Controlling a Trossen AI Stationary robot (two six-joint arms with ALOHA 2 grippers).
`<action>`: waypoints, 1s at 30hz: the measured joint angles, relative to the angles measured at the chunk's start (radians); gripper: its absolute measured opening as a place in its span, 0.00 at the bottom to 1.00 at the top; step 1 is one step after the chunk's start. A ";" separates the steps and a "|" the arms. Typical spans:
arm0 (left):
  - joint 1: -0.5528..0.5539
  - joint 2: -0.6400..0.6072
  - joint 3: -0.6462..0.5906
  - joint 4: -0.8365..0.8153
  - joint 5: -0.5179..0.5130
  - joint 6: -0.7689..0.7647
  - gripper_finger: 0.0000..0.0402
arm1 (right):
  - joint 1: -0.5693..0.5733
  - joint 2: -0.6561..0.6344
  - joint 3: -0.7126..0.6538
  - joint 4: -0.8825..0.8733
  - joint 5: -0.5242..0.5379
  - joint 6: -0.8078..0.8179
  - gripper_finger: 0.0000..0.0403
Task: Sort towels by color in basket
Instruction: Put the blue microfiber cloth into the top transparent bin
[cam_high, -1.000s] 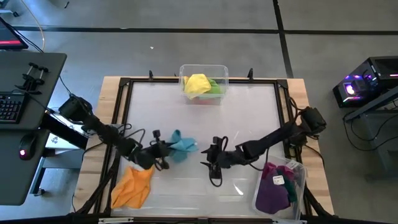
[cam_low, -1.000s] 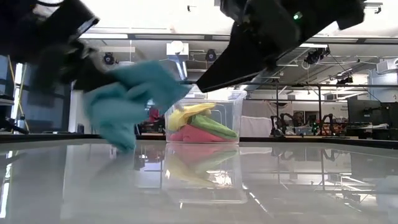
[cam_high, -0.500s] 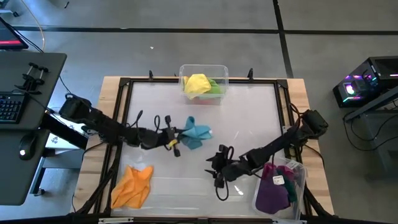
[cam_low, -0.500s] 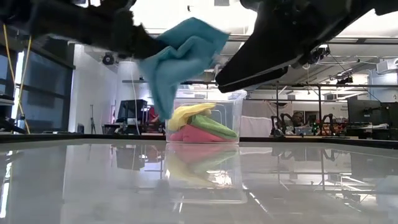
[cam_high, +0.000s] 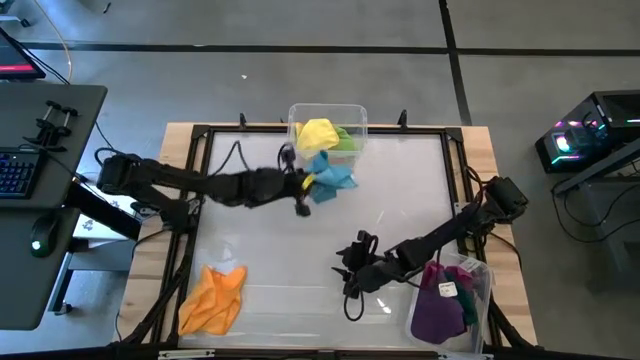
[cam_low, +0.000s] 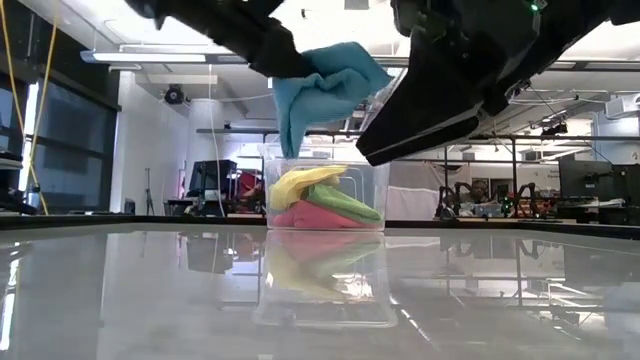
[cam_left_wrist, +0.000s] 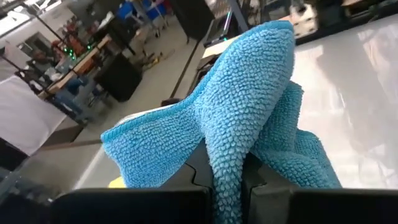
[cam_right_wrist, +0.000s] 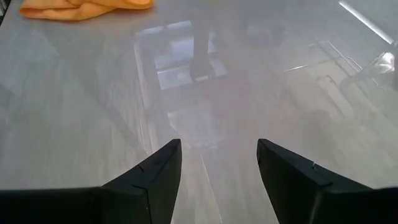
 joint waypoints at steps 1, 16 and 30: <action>0.026 0.000 0.029 -0.036 0.020 0.007 0.01 | -0.002 0.000 0.000 0.000 0.000 0.000 0.51; 0.405 0.008 0.262 -0.344 0.247 0.087 0.01 | -0.024 0.000 0.000 0.001 0.025 0.003 0.51; 0.566 0.278 0.605 -0.470 0.483 0.113 0.01 | -0.030 0.001 0.000 -0.011 0.025 0.001 0.51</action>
